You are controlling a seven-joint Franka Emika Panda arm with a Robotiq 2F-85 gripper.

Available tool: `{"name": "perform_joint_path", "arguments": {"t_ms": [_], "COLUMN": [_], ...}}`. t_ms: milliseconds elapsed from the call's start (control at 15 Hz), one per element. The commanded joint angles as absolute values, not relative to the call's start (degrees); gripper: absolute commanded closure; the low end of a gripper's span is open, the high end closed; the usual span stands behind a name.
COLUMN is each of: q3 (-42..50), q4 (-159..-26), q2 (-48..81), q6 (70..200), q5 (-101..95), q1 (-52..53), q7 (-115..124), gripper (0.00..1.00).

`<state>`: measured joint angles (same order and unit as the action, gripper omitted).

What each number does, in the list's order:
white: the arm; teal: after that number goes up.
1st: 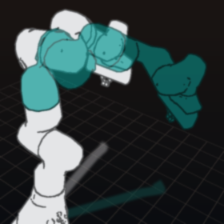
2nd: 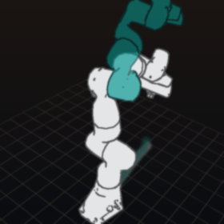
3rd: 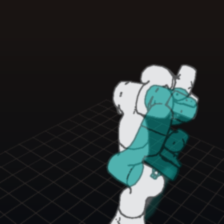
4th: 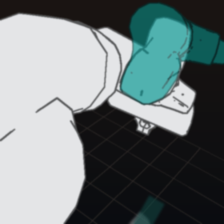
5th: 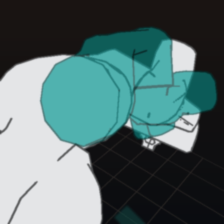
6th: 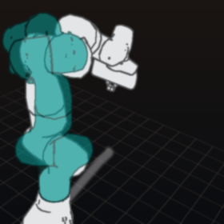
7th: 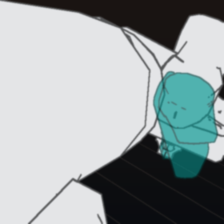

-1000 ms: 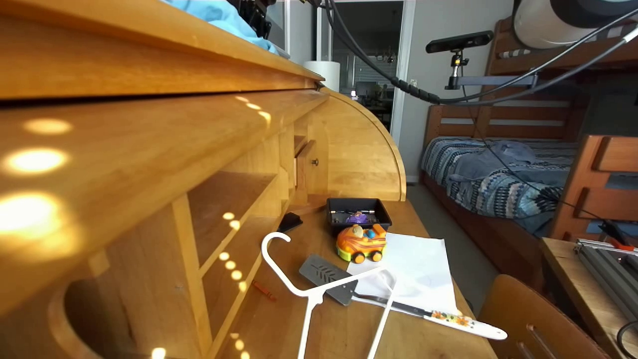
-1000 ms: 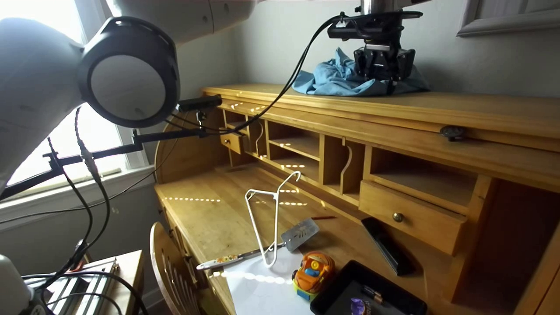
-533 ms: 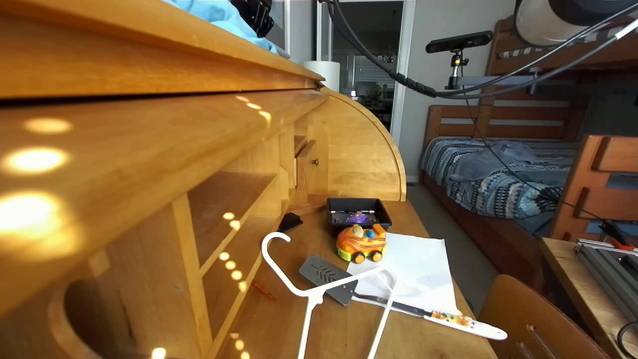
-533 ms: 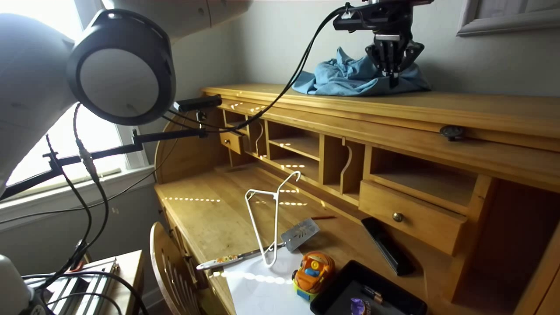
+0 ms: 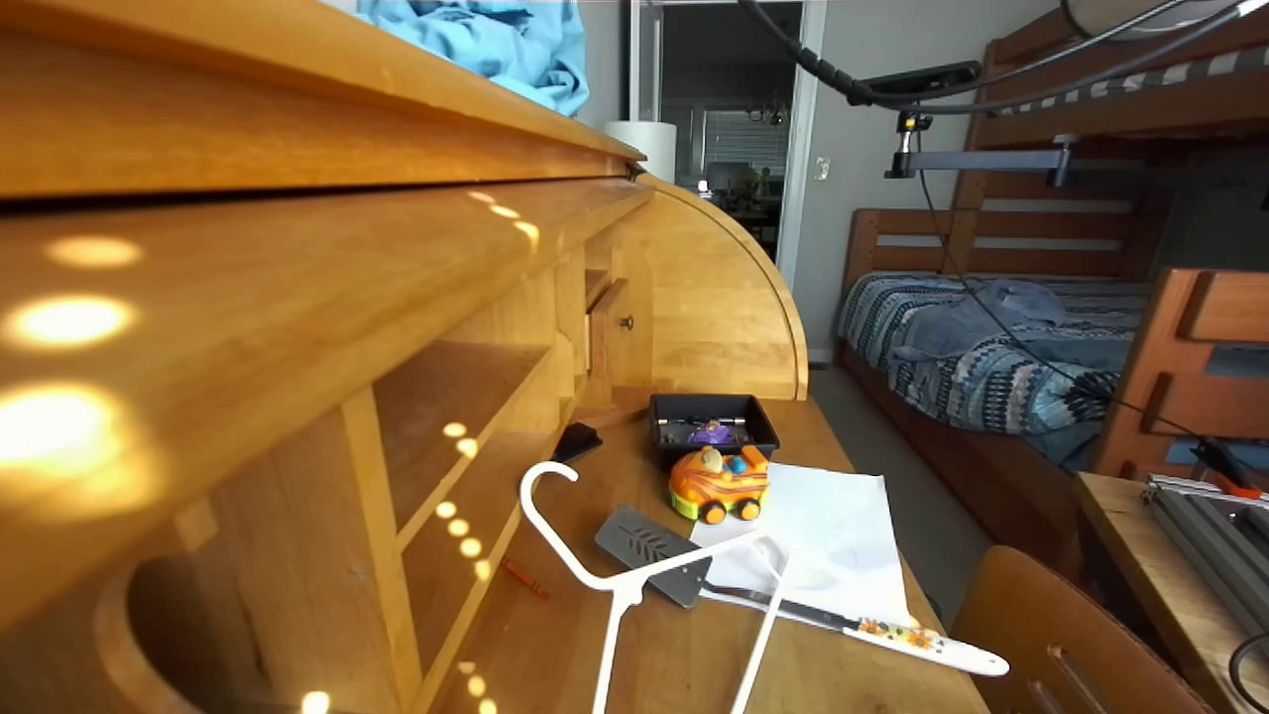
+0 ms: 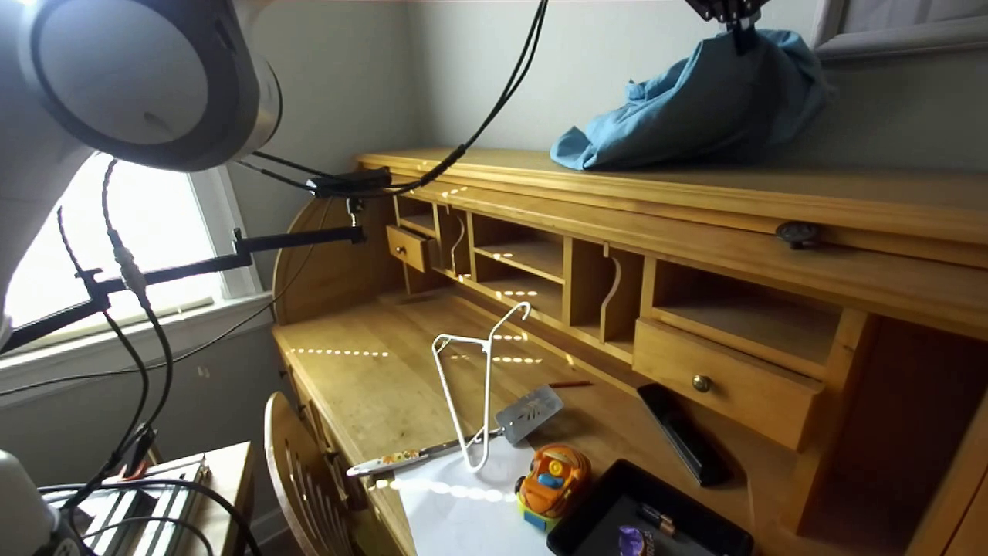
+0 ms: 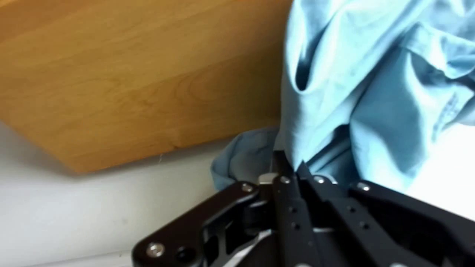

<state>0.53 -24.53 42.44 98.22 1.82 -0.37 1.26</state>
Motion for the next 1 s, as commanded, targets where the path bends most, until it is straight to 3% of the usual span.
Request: {"name": "perform_joint_path", "arguments": {"t_ms": [0, 933], "q3": [1.44, -8.71], "q4": [-24.63, -25.46], "q2": [40.44, 45.93], "q6": [99.13, 91.92], "q5": [-0.71, 2.95], "q1": [1.07, 9.75], "q7": [-0.07, -26.52], "gripper": [0.99, 0.99]}}
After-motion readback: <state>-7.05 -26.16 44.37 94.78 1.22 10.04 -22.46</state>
